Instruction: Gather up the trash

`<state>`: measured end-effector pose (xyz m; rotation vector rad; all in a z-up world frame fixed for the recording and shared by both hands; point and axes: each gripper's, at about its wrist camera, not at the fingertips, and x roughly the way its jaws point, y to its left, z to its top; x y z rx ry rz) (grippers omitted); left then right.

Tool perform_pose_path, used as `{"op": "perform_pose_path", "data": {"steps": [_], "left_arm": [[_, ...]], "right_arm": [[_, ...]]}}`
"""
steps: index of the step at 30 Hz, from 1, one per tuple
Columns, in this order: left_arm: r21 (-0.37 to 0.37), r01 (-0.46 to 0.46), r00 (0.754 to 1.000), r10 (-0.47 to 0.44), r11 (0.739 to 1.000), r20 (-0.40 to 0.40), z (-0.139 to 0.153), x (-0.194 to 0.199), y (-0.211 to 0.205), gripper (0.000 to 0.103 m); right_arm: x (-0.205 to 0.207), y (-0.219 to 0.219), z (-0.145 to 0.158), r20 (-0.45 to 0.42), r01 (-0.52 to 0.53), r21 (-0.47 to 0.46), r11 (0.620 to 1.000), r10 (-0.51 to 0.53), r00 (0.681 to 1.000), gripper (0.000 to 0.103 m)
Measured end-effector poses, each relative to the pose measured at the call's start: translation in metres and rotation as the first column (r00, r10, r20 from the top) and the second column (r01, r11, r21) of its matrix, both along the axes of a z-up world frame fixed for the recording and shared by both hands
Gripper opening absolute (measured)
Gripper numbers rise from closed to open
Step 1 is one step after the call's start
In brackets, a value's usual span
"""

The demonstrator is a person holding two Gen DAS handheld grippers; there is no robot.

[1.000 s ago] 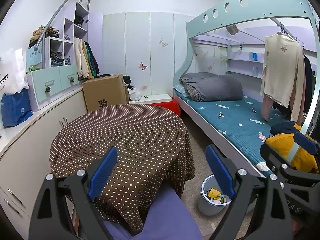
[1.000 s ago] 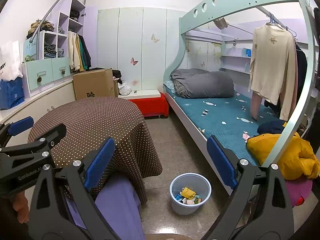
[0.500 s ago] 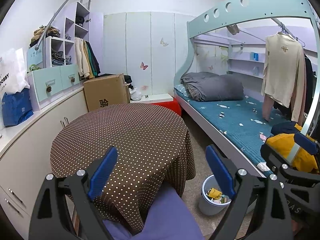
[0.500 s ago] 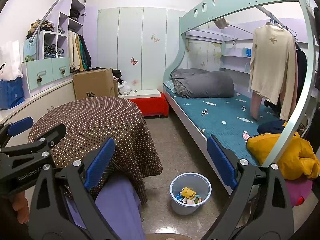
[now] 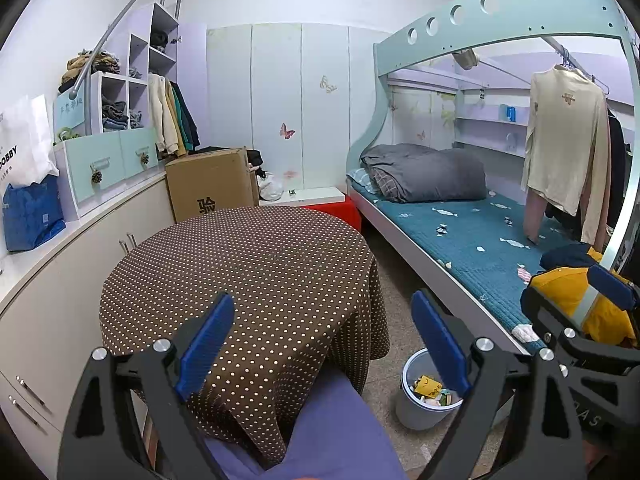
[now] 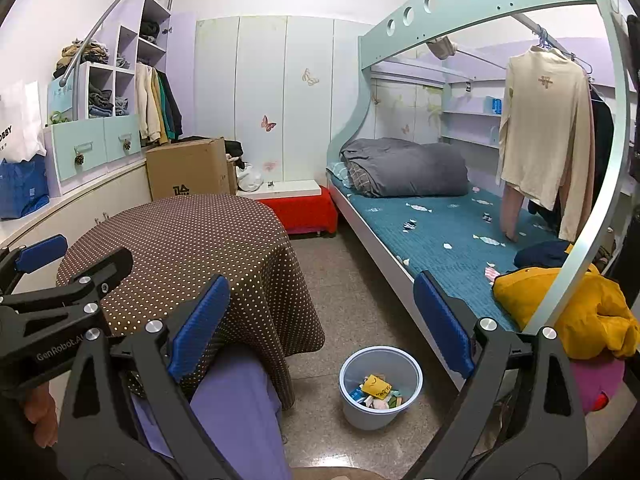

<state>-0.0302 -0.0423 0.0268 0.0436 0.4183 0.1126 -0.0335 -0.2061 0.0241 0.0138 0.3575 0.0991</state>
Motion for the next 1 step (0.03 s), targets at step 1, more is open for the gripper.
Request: {"op": "perform_pose_path", "data": {"steps": [1], "left_arm": [[0.003, -0.002, 1.0, 0.002, 1.0, -0.001, 0.0001, -0.0001, -0.0007, 0.088]], "right_arm": [[-0.0005, -0.0004, -0.0003, -0.001, 0.0, 0.001, 1.0, 0.0, 1.0, 0.092]]}}
